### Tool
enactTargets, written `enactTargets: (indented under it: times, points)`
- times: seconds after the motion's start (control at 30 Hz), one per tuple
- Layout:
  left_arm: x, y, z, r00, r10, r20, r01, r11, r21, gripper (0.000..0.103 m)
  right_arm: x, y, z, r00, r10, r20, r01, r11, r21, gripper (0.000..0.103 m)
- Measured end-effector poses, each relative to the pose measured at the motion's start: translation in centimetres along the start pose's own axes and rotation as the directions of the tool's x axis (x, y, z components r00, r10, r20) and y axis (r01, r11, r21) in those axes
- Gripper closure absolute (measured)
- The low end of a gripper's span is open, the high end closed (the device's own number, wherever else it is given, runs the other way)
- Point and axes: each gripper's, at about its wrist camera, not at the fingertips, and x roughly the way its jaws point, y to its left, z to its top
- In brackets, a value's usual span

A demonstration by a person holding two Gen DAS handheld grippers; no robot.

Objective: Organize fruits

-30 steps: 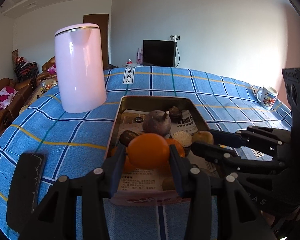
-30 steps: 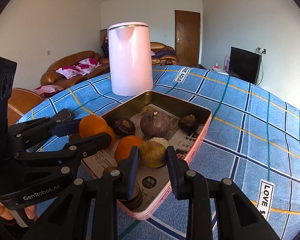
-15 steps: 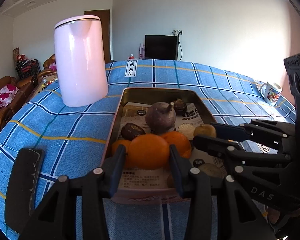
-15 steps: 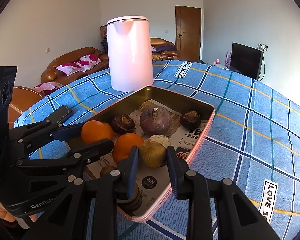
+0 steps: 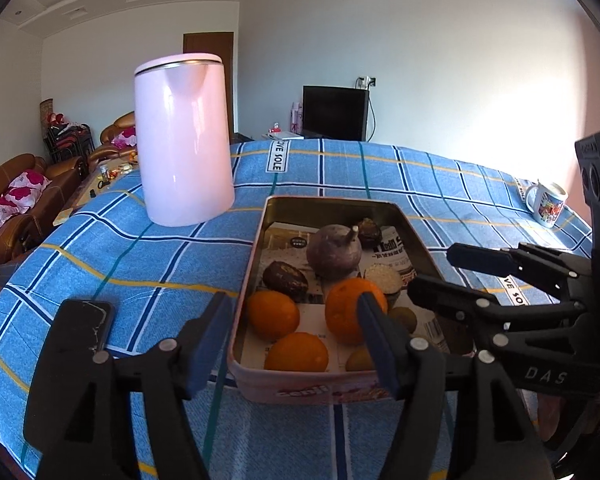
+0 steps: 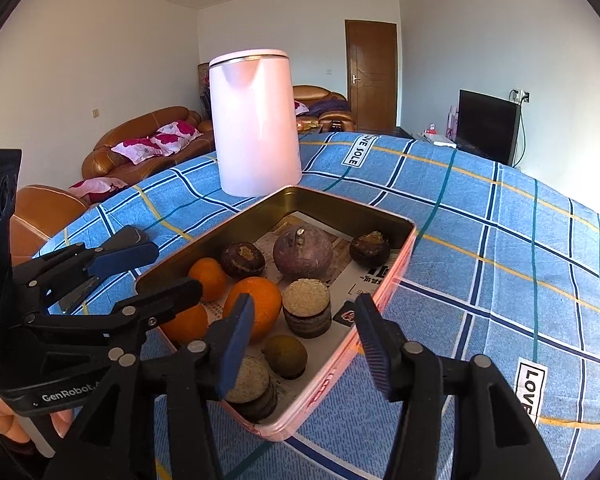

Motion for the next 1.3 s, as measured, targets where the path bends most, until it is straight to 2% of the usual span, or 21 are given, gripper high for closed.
enactTargets:
  times: [0.03, 0.2, 0.27, 0.33, 0.43, 0.93, 1.3]
  points:
    - [-0.3, -0.1, 0.0, 1.0, -0.003, 0.007, 0.003, 1.0, 0.002, 0.03, -0.3, -0.2, 0.0, 1.0, 0.001, 0.007, -0.001, 1.0, 0.005, 0.04]
    - [-1.3, -0.8, -0.1, 0.999, -0.02, 0.035, 0.02, 1.0, 0.007, 0.026, -1.9, -0.7, -0.5, 1.0, 0.0, 0.024, -0.001, 1.0, 0.012, 0.038]
    - [-1.7, -1.2, -0.3, 0.999, -0.025, 0.048, 0.024, 1.0, 0.015, 0.022, -2.6, -0.9, -0.9, 0.999, -0.002, 0.035, 0.001, 1.0, 0.022, 0.037]
    - [-2.1, -1.5, -0.4, 0.998, -0.018, 0.065, 0.017, 1.0, 0.015, 0.012, -3.4, -1.2, -1.4, 0.999, -0.003, 0.049, 0.001, 0.999, 0.036, 0.036]
    - [-2.7, -1.9, -0.4, 0.996, -0.019, 0.09, 0.018, 1.0, 0.005, 0.009, -4.6, -2.0, -2.2, 0.997, -0.026, 0.068, 0.022, 0.998, 0.052, 0.034]
    - [-4.1, -4.8, -0.5, 0.992, -0.03, 0.123, 0.026, 0.999, 0.04, 0.003, -10.6, -4.1, -4.4, 0.973, -0.106, 0.203, 0.088, 0.991, 0.098, 0.028]
    - [-4.7, -5.7, -0.5, 0.992, -0.039, 0.123, 0.033, 0.998, 0.047, 0.001, -12.2, -4.0, -4.9, 0.96, -0.127, 0.248, 0.105, 0.989, 0.101, 0.027]
